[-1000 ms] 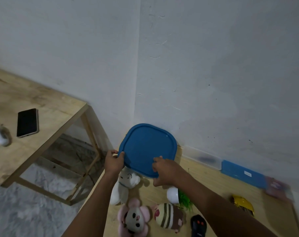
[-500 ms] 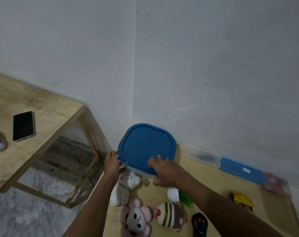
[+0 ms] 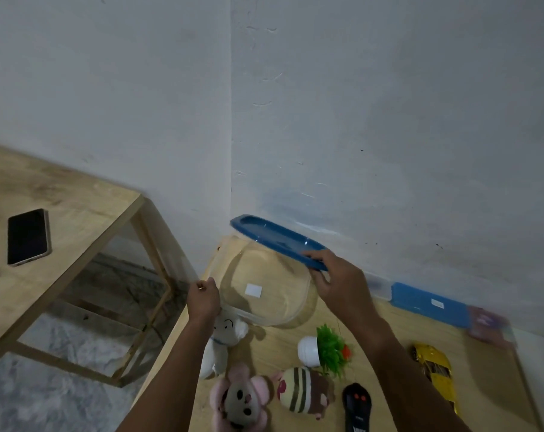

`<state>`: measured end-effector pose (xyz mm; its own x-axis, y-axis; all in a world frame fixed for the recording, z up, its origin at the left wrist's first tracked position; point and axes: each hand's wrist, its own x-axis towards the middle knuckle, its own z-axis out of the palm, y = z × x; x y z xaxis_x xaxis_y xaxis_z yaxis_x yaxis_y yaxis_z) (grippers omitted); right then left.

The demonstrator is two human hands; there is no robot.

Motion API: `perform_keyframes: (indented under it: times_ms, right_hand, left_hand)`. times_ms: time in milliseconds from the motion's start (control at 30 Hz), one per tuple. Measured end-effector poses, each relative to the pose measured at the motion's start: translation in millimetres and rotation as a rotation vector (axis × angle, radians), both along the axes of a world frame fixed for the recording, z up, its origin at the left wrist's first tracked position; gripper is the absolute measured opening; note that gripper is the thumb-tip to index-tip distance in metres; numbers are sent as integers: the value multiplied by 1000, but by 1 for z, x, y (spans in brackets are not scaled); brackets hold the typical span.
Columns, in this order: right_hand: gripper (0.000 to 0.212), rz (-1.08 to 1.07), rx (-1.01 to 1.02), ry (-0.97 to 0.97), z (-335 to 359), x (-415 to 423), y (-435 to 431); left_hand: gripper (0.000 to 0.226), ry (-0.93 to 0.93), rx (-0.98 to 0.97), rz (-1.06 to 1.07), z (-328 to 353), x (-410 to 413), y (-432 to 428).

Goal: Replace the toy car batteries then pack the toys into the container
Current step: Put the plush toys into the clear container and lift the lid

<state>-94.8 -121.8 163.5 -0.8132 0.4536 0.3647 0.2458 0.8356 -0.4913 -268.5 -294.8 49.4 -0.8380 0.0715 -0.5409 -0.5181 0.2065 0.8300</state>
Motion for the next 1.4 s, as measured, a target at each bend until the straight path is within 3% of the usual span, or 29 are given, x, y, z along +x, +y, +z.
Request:
perform_keyframes:
  times_ms: [133, 300, 467, 600, 700, 800, 933, 1067, 1133, 1233, 1333, 1400]
  right_hand:
    - [34, -174, -114, -54, -9, 52, 5]
    - [35, -364, 80, -125, -57, 109, 6]
    - [54, -343, 236, -259, -97, 131, 1]
    - [64, -375, 126, -502, -111, 132, -4]
    - [71, -366, 1, -706, -117, 133, -2]
    - [75, -319, -62, -807, -120, 133, 7]
    - [89, -224, -170, -935, -103, 126, 16]
    - [72, -174, -214, -584, -70, 108, -7]
    - [66, -44, -218, -550, -58, 95, -31]
    - [86, 212, -81, -776, -66, 82, -57]
    - [108, 300, 46, -1009, -86, 77, -63]
    - [110, 319, 159, -1073, -96, 74, -66]
  left_hand:
    - [19, 33, -55, 2, 1, 2, 4]
    - [32, 24, -93, -16, 6, 4, 4]
    - [31, 43, -96, -20, 11, 9, 2]
    - [52, 260, -166, -125, 16, 27, -8]
    - [58, 476, -334, -242, 14, 46, -21]
    - [57, 582, -436, -322, 9, 65, -31]
    - [58, 577, -462, -383, 6, 83, -44]
    - [57, 570, -453, -457, 6, 96, -64]
    - [73, 575, -475, -523, 6, 101, -74]
    - [97, 454, -526, -696, 7, 112, -81]
    - [128, 371, -639, -945, -1, 118, -83]
    - [134, 315, -701, -1074, -8, 122, -84]
